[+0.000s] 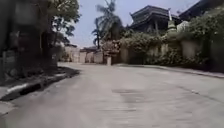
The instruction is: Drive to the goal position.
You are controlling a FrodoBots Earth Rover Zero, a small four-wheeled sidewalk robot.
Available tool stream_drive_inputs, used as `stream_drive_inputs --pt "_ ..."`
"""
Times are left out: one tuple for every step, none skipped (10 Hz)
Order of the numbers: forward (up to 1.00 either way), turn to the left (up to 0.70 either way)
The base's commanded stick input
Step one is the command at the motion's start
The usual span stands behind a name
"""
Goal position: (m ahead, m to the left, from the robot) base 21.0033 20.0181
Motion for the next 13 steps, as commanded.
stream_drive_inputs --pt "1.0 0.04" --pt "1.0 0.02" --pt "1.0 0.0" --pt "1.0 0.0" --pt "1.0 0.0" --pt "1.0 0.0" --pt "1.0 0.0" --pt "1.0 0.08" --pt "1.0 0.13" --pt "1.0 0.16" --pt "1.0 0.17" --pt "1.0 0.17" --pt "1.0 0.17"
